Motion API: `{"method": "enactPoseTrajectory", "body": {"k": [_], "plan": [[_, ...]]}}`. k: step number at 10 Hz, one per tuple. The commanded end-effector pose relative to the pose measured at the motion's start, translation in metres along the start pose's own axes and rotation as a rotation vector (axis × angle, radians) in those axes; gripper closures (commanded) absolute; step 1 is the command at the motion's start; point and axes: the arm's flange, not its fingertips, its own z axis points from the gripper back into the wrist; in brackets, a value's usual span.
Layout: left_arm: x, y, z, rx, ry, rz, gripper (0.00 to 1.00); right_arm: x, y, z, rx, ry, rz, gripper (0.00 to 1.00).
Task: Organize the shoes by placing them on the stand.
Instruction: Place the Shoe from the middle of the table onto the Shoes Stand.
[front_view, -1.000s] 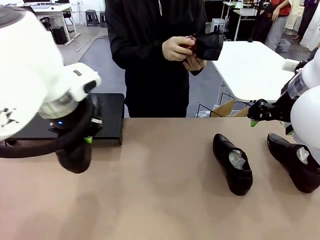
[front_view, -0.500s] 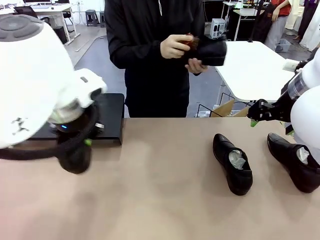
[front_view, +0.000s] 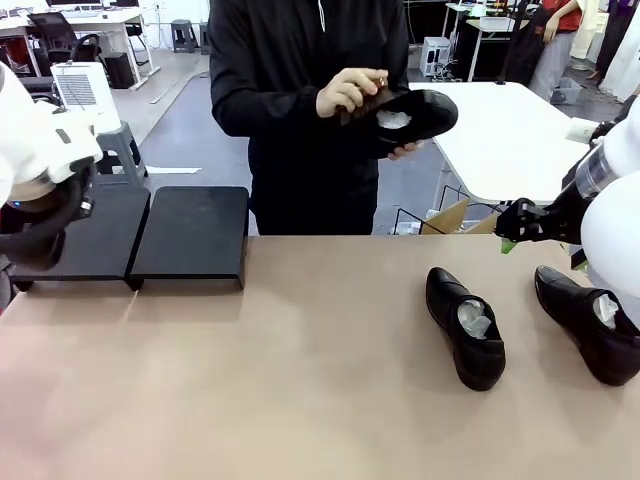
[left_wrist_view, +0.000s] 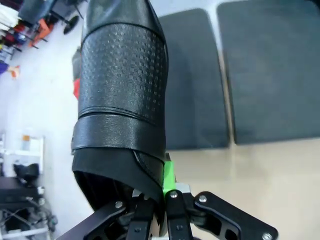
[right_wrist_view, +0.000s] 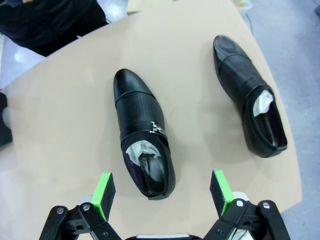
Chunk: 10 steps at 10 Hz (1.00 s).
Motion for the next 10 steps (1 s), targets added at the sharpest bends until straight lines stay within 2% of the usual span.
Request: {"method": "enactPoseTrajectory", "body": {"k": [1, 2, 3, 4, 7, 8, 9, 10], "plan": [[0.027, -0.004, -0.031, 0.041, -0.073, -0.013, 1.00, 0.002, 0.001, -0.002, 0.016, -0.008, -0.007, 0.00], [0.031, 0.002, -0.039, 0.052, -0.068, -0.004, 1.00, 0.002, 0.001, -0.002, 0.016, -0.008, -0.007, 0.00], [0.028, -0.008, -0.025, 0.024, -0.037, 0.054, 1.00, 0.002, 0.001, -0.002, 0.016, -0.008, -0.007, 0.00], [0.018, 0.013, -0.036, 0.015, -0.029, -0.016, 1.00, 0.002, 0.001, -0.002, 0.016, -0.008, -0.007, 0.00], [0.020, 0.005, -0.042, 0.006, -0.021, -0.003, 1.00, 0.002, 0.001, -0.002, 0.016, -0.008, -0.007, 0.00], [0.023, -0.004, -0.056, 0.032, -0.004, -0.076, 1.00, 0.002, 0.001, -0.002, 0.016, -0.008, -0.007, 0.00], [0.027, -0.004, -0.070, 0.060, -0.030, -0.059, 1.00, 0.002, 0.001, -0.002, 0.016, -0.008, -0.007, 0.00], [0.032, 0.000, -0.082, 0.067, -0.101, -0.037, 1.00, 0.002, 0.001, -0.002, 0.016, -0.008, -0.007, 0.00]]}}
